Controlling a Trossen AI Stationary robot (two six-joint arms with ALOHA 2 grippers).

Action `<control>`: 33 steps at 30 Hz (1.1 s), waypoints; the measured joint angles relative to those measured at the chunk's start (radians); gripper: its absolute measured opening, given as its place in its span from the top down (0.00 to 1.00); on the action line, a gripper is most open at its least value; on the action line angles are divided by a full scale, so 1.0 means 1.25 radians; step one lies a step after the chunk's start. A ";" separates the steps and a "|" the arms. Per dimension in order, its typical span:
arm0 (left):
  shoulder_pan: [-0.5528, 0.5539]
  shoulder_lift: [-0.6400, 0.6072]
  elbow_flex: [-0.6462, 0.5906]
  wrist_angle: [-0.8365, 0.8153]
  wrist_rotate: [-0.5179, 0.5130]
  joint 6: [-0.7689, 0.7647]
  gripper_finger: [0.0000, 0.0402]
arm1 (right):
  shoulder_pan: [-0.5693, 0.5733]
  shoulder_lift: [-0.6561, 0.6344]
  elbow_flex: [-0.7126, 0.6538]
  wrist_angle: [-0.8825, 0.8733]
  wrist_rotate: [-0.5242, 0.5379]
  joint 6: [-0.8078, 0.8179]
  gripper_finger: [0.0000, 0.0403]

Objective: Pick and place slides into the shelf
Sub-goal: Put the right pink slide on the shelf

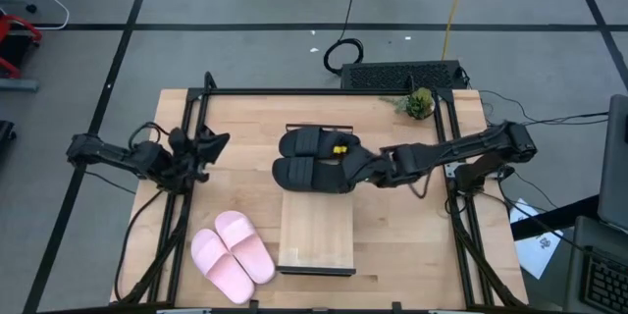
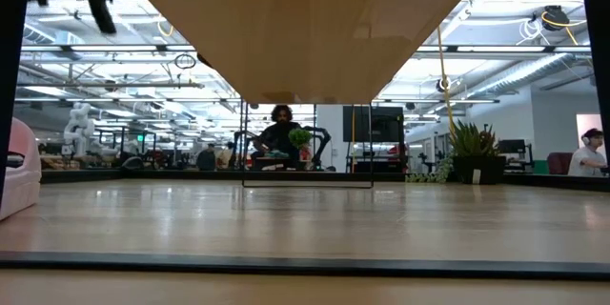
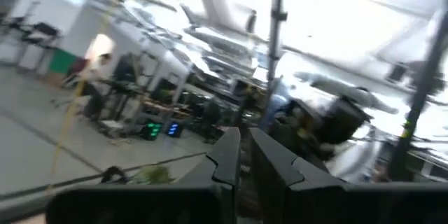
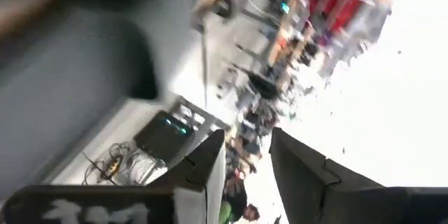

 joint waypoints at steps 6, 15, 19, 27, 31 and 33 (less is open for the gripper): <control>-0.039 0.056 0.229 -0.269 0.006 0.049 0.92 | -0.013 -0.088 0.037 0.103 0.144 0.054 0.73; -0.155 0.378 0.752 -0.804 0.047 0.001 0.92 | -0.018 -0.296 0.038 0.249 0.243 0.067 0.73; -0.218 0.546 0.968 -1.059 0.048 -0.092 0.92 | 0.001 -0.352 0.038 0.281 0.288 0.077 0.73; -0.331 0.727 1.174 -1.368 0.097 -0.518 0.92 | 0.046 -0.361 0.038 0.278 0.302 0.064 0.73; -0.386 0.769 1.174 -1.404 0.156 -0.753 0.92 | 0.046 -0.346 0.038 0.275 0.301 0.047 0.73; -0.417 0.791 1.174 -1.444 0.160 -0.858 0.92 | 0.046 -0.340 0.038 0.276 0.300 0.045 0.73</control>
